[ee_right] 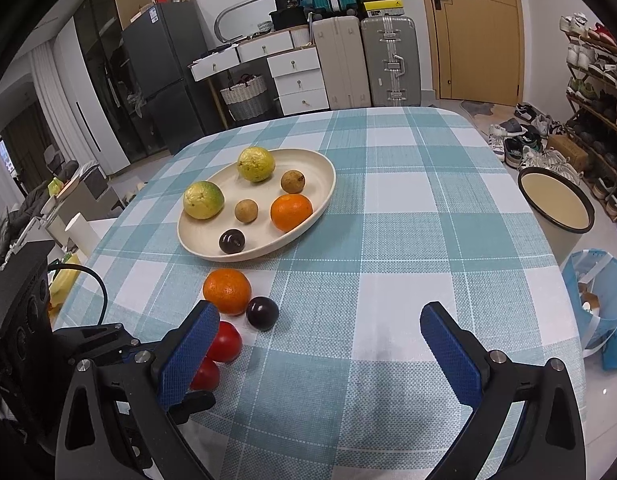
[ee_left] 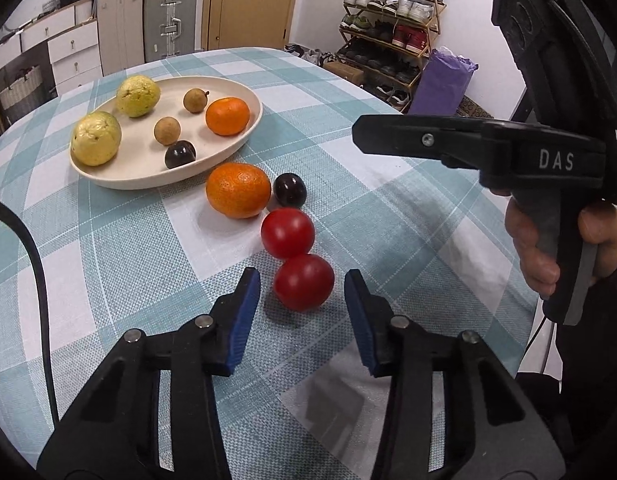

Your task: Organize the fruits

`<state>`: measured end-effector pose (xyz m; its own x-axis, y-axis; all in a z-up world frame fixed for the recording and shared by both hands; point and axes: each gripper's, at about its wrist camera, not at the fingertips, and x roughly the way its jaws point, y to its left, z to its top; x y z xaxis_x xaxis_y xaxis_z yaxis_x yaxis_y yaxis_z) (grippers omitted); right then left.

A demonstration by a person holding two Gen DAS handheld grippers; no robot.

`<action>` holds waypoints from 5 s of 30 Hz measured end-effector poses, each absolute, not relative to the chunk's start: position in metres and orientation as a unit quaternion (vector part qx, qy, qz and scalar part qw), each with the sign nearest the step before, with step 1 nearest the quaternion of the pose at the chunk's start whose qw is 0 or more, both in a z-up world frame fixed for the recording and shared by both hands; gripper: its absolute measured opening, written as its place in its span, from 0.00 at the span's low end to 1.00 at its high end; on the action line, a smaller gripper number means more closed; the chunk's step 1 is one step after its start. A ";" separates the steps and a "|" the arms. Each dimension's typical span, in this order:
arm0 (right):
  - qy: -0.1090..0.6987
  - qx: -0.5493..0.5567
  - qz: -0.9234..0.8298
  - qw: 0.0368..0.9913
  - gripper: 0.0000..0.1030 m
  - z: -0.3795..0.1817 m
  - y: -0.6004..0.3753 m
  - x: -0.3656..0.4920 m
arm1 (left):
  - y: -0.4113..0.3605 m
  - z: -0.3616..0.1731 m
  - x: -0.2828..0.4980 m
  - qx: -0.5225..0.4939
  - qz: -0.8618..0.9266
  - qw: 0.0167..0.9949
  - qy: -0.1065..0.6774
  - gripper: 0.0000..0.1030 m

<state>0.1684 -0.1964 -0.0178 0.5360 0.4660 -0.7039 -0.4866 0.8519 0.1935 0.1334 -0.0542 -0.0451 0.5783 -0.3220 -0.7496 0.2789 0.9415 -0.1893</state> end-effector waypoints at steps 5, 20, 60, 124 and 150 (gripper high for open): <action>0.397 -0.009 0.273 0.876 1.00 -0.018 -0.198 0.168 | -0.053 -0.045 0.134 -0.031 -0.174 0.887 0.426 0.27; 0.396 -0.005 0.268 0.878 1.00 -0.017 -0.202 0.170 | -0.044 -0.036 0.131 -0.038 -0.173 0.896 0.407 0.23; 0.407 -0.001 0.279 0.870 1.00 -0.027 -0.196 0.171 | -0.035 -0.018 0.121 -0.038 -0.169 0.916 0.361 0.25; 0.407 -0.053 0.349 0.842 0.32 -0.038 -0.145 0.142 | -0.030 -0.043 0.127 0.022 -0.143 0.897 0.418 0.24; 0.372 -0.033 0.347 0.860 0.32 -0.019 -0.139 0.158 | 0.014 0.009 0.142 -0.021 -0.084 0.939 0.332 0.24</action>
<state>0.1582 -0.1393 -0.0186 0.4829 0.5720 -0.6631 -0.6206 0.7577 0.2017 0.1418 0.0138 0.0094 0.7658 -0.1712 -0.6198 0.1431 0.9851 -0.0953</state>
